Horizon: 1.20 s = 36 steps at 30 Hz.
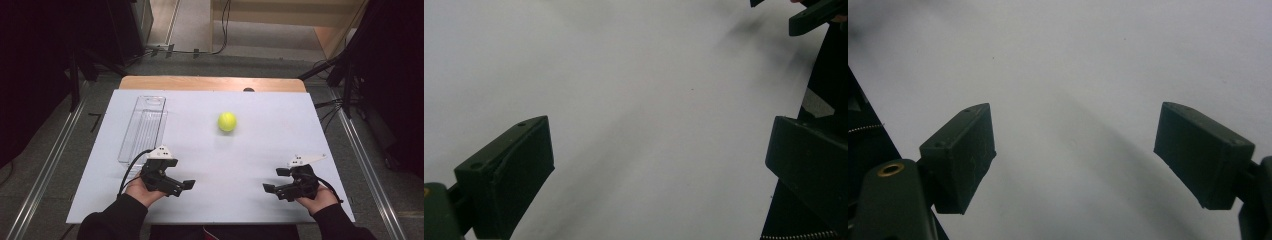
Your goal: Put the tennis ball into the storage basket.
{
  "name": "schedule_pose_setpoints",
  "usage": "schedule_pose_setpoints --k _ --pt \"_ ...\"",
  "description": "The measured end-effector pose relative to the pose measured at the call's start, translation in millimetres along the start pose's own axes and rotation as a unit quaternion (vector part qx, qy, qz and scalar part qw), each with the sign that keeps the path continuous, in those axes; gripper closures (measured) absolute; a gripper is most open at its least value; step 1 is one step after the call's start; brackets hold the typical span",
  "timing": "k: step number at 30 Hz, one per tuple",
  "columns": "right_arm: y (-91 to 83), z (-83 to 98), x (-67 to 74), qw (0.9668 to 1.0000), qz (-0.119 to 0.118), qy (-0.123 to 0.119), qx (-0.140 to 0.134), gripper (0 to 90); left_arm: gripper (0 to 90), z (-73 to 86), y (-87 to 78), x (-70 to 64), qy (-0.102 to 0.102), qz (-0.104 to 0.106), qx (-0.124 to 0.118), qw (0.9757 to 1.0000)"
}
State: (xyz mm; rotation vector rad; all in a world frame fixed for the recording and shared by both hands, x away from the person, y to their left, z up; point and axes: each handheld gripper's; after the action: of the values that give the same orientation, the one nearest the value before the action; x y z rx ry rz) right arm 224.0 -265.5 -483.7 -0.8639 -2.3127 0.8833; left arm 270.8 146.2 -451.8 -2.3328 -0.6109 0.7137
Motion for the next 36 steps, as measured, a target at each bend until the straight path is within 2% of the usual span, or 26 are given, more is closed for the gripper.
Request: schedule_pose_setpoints --k 10,18,23,30,33,36 --pt "0.3 -0.3 -0.4 1.0 0.001 -0.001 0.0 14.6 0.0 -5.9 4.2 -0.2 -0.004 -0.01 -0.007 0.9999" --pt "0.0 -0.6 0.0 1.0 0.001 -0.001 -0.001 14.6 0.0 -12.1 10.8 0.4 0.0 -0.018 -0.006 0.9998" --pt "-1.1 -1.6 1.0 0.9999 0.003 -0.004 -0.009 14.6 0.0 -17.0 15.0 1.5 -0.001 -0.03 -0.012 0.9995" --pt "-0.4 -1.5 1.4 1.0 0.003 -0.005 -0.004 14.6 0.0 -20.1 19.4 4.9 -0.004 -0.031 -0.007 0.9995" --pt "0.4 -1.5 1.5 1.0 0.001 -0.006 -0.003 14.6 0.0 -21.7 21.8 5.5 -0.001 -0.032 -0.005 0.9995" --pt "0.2 -1.4 1.7 0.9999 -0.012 0.002 -0.01 14.9 0.0 -23.0 24.0 6.3 -0.003 -0.032 -0.004 0.9995"
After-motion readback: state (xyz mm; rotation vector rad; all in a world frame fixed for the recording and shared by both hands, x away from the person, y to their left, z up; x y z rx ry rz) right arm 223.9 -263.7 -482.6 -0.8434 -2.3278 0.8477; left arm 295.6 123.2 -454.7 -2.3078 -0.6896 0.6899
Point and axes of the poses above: each handheld gripper's, and its own axes: y roughly forward along the jaws, z roughly out of its underside, x roughly to its left, and after that the axes turned 5 degrees about -y, right-handed
